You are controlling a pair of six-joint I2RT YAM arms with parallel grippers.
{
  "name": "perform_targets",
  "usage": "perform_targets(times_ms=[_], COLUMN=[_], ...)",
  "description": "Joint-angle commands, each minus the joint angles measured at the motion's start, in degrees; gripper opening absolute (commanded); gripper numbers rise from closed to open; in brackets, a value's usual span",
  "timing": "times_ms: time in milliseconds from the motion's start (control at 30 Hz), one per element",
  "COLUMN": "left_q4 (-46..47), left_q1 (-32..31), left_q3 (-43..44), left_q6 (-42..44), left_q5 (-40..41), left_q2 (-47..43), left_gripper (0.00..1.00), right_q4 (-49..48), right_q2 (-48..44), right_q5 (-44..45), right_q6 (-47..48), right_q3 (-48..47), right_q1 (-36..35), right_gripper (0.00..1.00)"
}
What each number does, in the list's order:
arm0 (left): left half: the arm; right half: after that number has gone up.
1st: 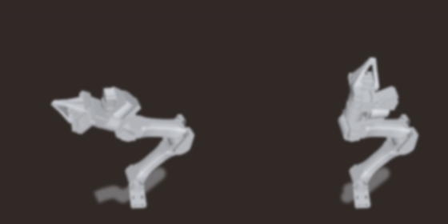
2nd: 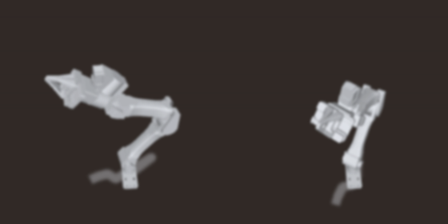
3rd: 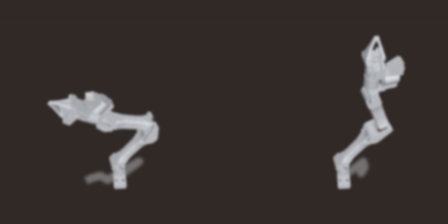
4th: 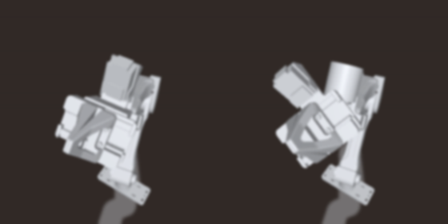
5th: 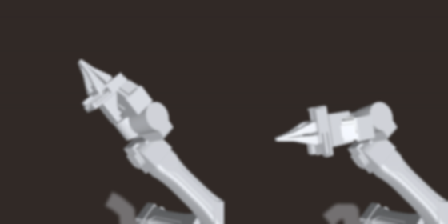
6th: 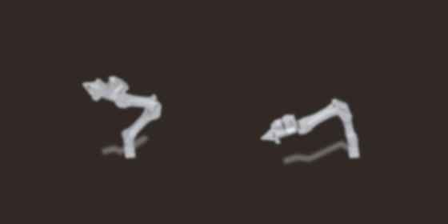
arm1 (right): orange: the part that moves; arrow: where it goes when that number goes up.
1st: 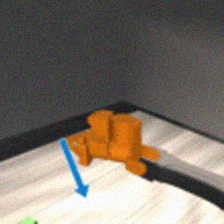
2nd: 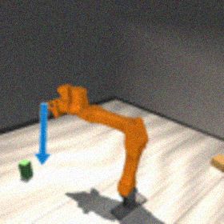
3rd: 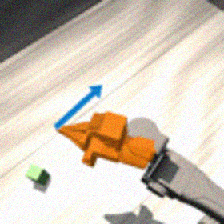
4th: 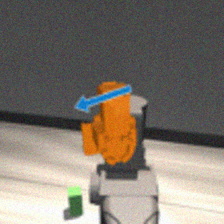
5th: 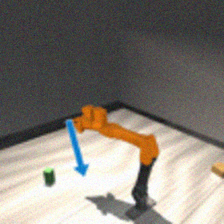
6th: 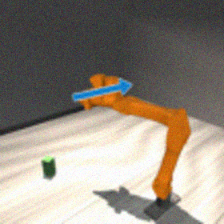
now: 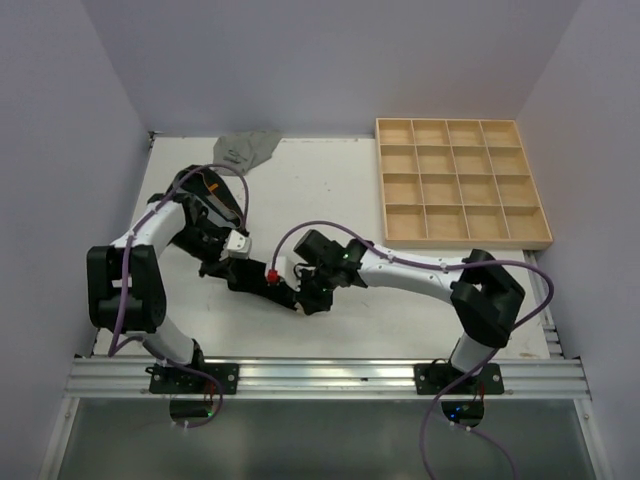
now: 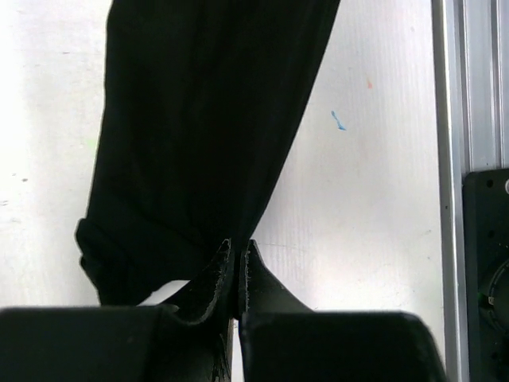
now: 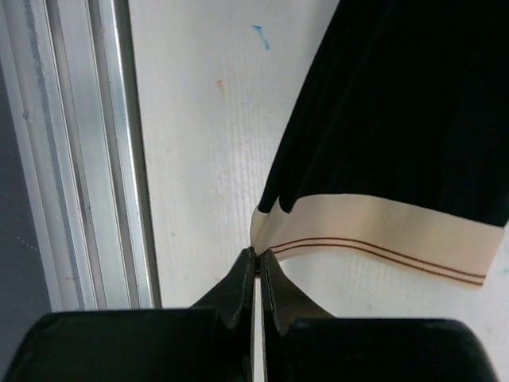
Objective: Roll the underwear
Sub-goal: Fold the underwear
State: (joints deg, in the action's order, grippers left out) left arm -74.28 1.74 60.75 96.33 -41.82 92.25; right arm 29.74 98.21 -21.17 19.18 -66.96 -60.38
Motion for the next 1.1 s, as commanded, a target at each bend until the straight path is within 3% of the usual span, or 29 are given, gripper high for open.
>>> perform_targets(times_ms=[0, 233, 667, 1067], left_q4=[-1.22, -1.13, -1.13, 0.97], left_q1=[-0.07, -0.51, -0.42, 1.34], left_q3=[5.16, 12.72, 25.29, 32.59], left_q6=[-2.81, -4.84, -8.97, -15.03], left_q5=[-3.0, -6.16, -9.68, -10.83], left_q2=[2.66, 8.82, 24.9, 35.11], left_gripper=[0.03, 0.04, 0.06, 0.12], right_q4=[5.68, 11.83, 31.69, 32.85], right_q2=[0.05, 6.45, 26.49, 42.4], right_q5=[-7.99, -15.47, -29.44, -32.71], right_q6=[1.3, 5.59, 15.09, 8.69], right_q3=[-3.61, -10.55, -35.16, -52.3], right_q1=[4.21, 9.75, 20.03, 26.01], right_gripper=[0.0, 0.0, 0.0, 0.0])
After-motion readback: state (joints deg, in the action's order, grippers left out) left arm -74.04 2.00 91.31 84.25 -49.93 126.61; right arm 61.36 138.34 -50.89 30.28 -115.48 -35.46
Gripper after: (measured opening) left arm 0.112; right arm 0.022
